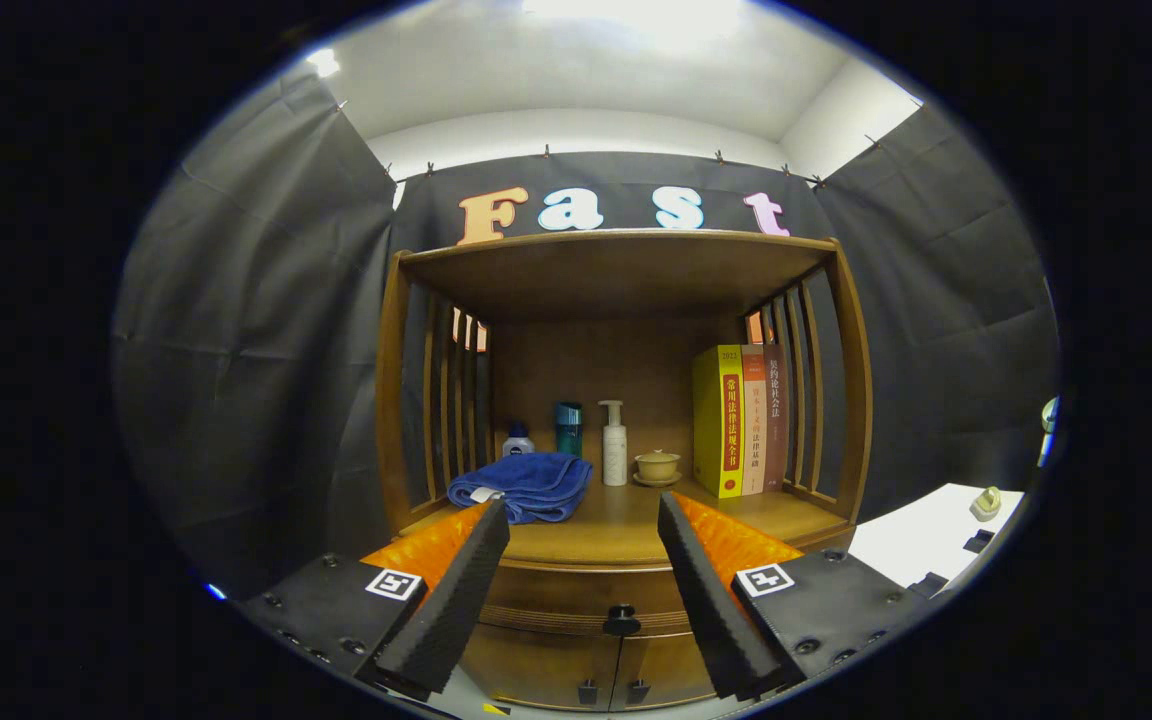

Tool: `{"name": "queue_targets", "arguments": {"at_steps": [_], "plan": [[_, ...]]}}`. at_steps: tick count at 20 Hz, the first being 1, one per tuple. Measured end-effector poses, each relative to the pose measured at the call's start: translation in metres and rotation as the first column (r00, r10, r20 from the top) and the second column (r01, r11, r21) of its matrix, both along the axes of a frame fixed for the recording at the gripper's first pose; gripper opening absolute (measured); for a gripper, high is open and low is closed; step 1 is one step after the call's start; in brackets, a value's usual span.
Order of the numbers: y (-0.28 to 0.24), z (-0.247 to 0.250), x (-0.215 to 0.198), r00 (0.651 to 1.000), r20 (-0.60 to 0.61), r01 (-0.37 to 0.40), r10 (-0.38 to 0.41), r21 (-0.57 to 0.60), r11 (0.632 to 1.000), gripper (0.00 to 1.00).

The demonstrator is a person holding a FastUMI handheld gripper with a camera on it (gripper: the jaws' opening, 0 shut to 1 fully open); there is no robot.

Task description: Pull open the drawer, take out the items inside it, and place them on the countertop above the cabinet.

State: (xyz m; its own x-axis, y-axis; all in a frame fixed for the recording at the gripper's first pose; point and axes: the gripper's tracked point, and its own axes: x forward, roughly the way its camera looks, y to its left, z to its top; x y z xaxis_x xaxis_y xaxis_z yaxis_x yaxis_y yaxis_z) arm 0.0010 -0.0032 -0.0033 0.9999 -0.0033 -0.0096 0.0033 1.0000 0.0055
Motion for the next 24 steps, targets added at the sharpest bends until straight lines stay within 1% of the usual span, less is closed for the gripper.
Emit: {"name": "queue_targets", "arguments": {"at_steps": [5,16,19,21,24], "plan": [[-0.004,-0.001,0.000,1.000,-0.002,0.011,-0.011,0.009,1.000,0.98],[0.001,-0.010,0.000,1.000,-0.003,0.006,-0.006,0.015,1.000,0.98],[0.006,-0.034,0.005,1.000,-0.029,-0.006,0.007,0.029,1.000,0.98],[0.007,-0.052,0.017,0.999,-0.052,-0.003,0.004,0.017,1.000,0.98],[-0.008,-0.089,0.029,0.995,-0.086,0.055,-0.055,0.003,0.998,0.98]]}}
